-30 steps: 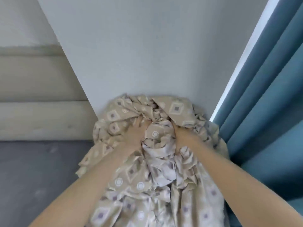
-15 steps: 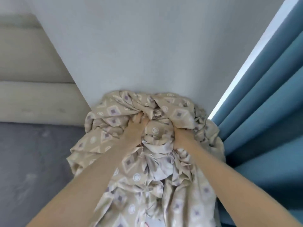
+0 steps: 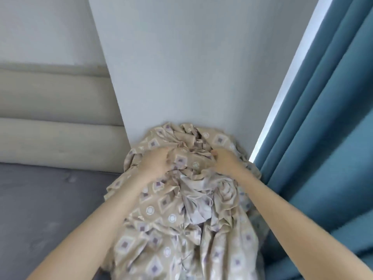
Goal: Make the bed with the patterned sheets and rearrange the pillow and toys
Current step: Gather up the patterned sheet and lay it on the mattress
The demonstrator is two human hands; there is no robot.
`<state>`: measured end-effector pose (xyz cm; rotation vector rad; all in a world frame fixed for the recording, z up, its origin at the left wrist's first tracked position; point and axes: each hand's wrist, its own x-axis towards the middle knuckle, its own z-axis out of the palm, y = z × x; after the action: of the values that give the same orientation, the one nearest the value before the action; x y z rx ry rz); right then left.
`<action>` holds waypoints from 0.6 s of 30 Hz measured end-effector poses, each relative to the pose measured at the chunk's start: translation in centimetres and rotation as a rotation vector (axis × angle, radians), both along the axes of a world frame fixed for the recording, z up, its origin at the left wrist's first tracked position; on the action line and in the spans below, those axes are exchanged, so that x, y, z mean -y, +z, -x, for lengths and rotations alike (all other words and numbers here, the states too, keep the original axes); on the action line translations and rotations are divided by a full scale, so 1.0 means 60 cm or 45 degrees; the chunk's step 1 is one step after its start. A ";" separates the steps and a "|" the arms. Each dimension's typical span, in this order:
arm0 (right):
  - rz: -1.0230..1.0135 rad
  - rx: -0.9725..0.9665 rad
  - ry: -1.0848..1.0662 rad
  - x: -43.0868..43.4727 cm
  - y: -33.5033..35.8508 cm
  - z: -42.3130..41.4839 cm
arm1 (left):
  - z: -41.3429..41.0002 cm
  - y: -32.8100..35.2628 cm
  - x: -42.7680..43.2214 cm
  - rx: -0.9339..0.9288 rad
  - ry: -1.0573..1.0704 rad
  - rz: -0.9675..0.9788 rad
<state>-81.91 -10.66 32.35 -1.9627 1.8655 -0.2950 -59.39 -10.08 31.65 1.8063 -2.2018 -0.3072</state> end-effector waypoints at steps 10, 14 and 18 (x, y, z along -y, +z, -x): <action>0.378 0.399 0.002 -0.188 0.127 -0.070 | -0.094 0.091 -0.180 -0.644 0.139 0.221; 0.455 0.530 0.008 -0.267 0.158 -0.093 | -0.102 0.130 -0.264 -0.937 0.132 0.235; 0.505 0.700 0.028 -0.319 0.170 -0.103 | -0.103 0.152 -0.320 -1.042 0.153 0.239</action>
<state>-75.76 8.46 42.57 -1.8712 1.4989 -1.1439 -53.22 9.10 40.77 1.3566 -1.4865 -0.6488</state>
